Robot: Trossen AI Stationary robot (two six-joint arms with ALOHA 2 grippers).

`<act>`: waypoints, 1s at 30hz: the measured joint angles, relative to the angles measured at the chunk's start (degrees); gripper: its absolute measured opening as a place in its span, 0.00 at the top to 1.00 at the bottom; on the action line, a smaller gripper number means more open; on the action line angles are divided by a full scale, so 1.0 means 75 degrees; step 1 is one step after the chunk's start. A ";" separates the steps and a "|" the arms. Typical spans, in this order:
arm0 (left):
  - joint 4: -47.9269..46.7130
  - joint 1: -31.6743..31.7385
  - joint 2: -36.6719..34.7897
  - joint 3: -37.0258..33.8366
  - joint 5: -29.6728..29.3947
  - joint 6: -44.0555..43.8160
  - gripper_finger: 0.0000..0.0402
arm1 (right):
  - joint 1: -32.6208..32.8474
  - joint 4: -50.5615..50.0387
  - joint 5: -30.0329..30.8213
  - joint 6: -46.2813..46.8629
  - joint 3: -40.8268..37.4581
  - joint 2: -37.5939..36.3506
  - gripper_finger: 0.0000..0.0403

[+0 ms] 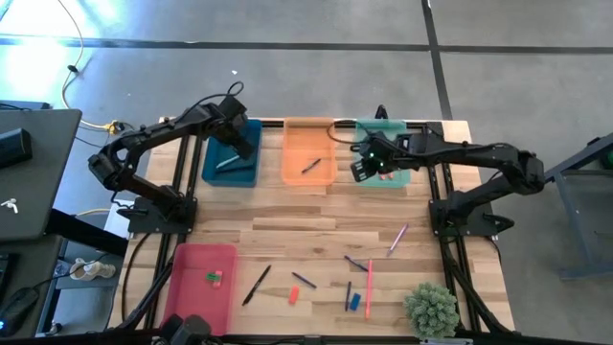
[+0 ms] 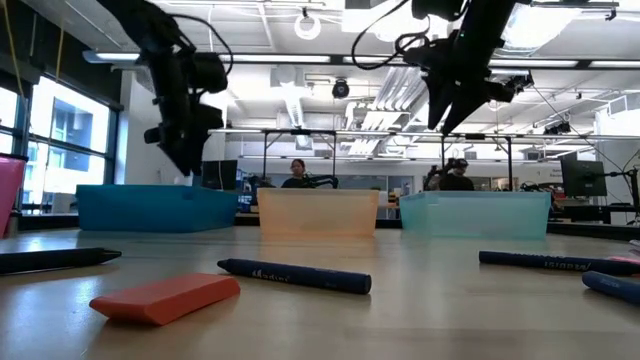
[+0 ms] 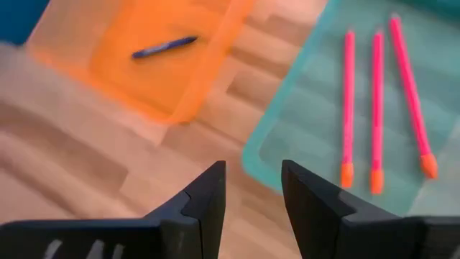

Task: Sort crayons/erasers/pens/pencils in bins
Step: Put the blue crayon into the orange bin

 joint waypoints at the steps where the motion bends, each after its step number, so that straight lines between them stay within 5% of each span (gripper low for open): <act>1: -0.0137 -0.0019 0.0000 0.0194 0.0004 0.0009 0.60 | 0.0114 0.0000 -0.0012 0.0023 0.0000 0.0000 0.68; 15: -0.0656 -0.1097 -0.0006 0.1762 0.0989 -0.0392 0.60 | 0.1834 -0.0010 -0.0410 -0.0204 0.0000 0.0000 0.68; 30: -0.0646 -0.4444 -0.0015 0.1721 0.0497 -0.2569 0.60 | 0.2884 -0.0300 -0.1238 0.0008 0.0000 0.0034 0.68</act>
